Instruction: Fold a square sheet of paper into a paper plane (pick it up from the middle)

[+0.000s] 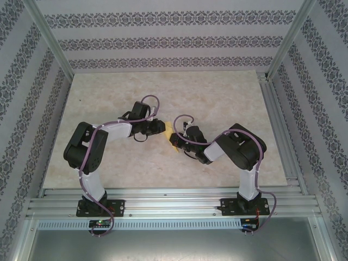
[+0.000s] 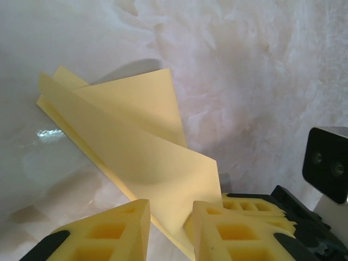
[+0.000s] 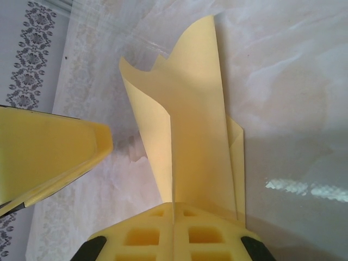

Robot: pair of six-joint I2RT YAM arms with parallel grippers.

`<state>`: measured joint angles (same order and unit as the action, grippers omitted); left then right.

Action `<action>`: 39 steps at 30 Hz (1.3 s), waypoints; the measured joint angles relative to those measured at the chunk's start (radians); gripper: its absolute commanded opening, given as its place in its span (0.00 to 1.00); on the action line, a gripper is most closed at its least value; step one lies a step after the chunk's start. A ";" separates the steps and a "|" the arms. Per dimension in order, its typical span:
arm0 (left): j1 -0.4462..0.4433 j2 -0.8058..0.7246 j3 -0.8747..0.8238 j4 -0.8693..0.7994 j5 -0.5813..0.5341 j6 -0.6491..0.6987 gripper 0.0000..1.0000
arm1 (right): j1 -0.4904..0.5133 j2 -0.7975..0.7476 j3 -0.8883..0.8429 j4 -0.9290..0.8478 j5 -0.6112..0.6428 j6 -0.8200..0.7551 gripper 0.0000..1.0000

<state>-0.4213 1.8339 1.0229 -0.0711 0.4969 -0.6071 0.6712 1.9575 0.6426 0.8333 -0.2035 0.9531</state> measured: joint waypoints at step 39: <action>-0.018 0.103 0.039 0.027 0.043 0.005 0.20 | -0.019 0.034 -0.002 0.064 -0.008 0.123 0.00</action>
<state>-0.4397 1.9366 1.0618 -0.0444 0.5404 -0.6022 0.6518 1.9911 0.6411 0.8974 -0.2111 1.0760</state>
